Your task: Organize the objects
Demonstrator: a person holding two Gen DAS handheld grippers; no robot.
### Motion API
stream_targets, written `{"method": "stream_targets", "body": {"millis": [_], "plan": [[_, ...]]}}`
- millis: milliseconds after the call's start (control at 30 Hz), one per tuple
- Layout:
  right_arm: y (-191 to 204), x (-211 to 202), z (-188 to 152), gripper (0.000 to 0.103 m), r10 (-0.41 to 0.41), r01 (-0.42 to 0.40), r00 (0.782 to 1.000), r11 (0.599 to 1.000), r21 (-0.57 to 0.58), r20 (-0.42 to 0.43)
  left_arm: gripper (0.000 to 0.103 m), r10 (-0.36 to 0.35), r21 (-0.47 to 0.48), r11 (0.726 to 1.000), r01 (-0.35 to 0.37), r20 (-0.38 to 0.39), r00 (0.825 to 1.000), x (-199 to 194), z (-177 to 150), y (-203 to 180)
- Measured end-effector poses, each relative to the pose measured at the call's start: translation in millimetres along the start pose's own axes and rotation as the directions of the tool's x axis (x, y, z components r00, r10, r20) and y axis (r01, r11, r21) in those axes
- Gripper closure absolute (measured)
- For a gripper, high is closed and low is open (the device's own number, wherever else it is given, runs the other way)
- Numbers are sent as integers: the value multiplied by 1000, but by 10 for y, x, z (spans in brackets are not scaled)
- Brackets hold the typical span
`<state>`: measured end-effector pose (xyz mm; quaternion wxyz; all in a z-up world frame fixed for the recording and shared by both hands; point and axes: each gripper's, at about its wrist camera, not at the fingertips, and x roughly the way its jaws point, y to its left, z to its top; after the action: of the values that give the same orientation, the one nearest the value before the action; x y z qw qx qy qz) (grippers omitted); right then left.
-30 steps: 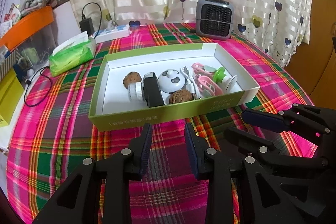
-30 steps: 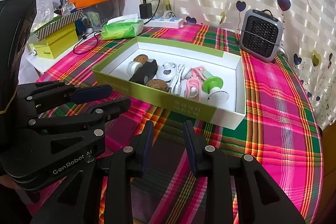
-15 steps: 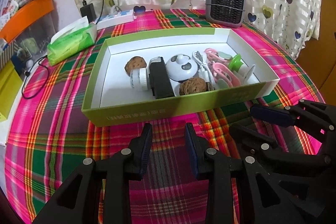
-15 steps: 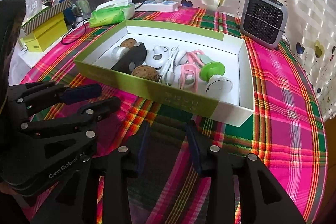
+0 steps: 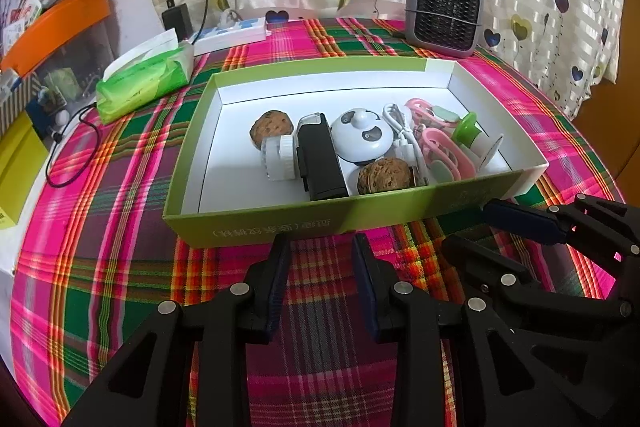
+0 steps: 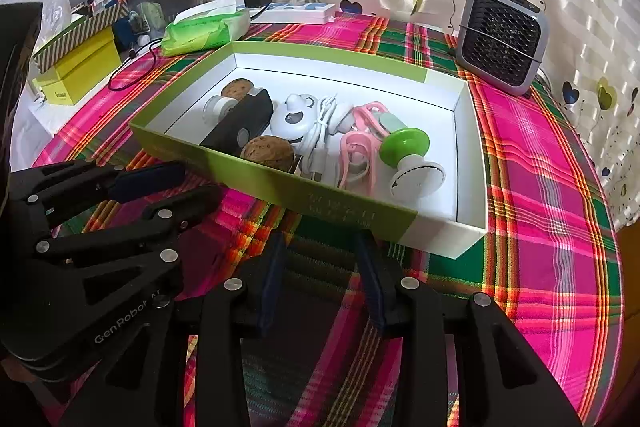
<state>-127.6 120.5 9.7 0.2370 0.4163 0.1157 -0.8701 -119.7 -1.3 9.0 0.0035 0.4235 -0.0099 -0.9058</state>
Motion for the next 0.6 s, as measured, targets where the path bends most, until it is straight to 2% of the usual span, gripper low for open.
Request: {"method": "stream_targets", "body": {"millis": [600], "plan": [[-15, 3, -5, 64, 15, -15, 1000, 1000, 9, 1, 73, 0, 0, 1000, 0, 0, 1000, -6, -1, 6]]}}
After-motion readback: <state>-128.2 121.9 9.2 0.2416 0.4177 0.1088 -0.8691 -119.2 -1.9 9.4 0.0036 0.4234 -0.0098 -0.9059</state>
